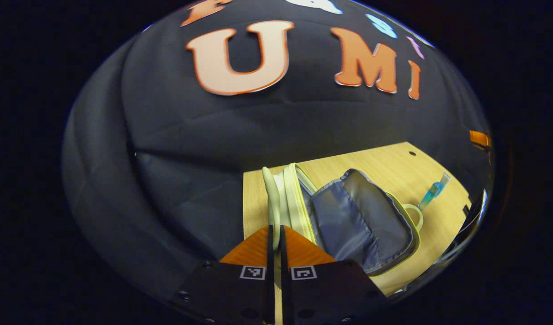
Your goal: First open the suitcase, pack the skin care products into it, and then close the suitcase.
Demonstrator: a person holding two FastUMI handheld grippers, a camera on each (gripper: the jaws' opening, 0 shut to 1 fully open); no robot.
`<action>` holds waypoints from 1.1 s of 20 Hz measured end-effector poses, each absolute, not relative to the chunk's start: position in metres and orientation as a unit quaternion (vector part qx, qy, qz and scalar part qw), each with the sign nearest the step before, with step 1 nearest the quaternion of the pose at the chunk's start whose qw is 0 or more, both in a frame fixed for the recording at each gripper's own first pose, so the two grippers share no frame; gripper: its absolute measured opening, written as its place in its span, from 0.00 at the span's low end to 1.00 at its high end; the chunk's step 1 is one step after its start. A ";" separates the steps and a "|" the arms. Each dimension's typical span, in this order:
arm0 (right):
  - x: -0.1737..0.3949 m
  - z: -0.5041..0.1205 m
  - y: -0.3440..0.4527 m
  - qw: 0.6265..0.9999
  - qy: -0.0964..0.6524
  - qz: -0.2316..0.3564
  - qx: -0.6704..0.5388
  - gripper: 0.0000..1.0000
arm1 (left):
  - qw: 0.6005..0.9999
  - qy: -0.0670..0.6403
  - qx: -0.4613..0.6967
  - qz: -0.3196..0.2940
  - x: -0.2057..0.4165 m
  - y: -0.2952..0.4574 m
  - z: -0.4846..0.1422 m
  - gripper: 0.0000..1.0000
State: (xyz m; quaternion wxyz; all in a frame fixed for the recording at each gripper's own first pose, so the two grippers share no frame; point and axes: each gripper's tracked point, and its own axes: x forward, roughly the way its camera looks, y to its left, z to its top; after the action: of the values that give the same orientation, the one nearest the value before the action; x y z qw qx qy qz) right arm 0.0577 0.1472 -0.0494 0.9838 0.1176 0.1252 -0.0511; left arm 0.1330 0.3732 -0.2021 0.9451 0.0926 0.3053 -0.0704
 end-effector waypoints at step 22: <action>0.054 -0.069 0.160 0.979 0.165 -0.048 0.112 0.95 | 0.900 0.415 -0.030 0.127 0.081 0.509 -0.373 0.99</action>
State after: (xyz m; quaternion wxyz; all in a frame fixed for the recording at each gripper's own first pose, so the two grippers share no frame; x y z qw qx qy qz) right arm 0.0537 0.1599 -0.0689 0.9788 0.1119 0.1649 -0.0475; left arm 0.0808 0.5085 -0.3733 0.9003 -0.0299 0.4151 0.1271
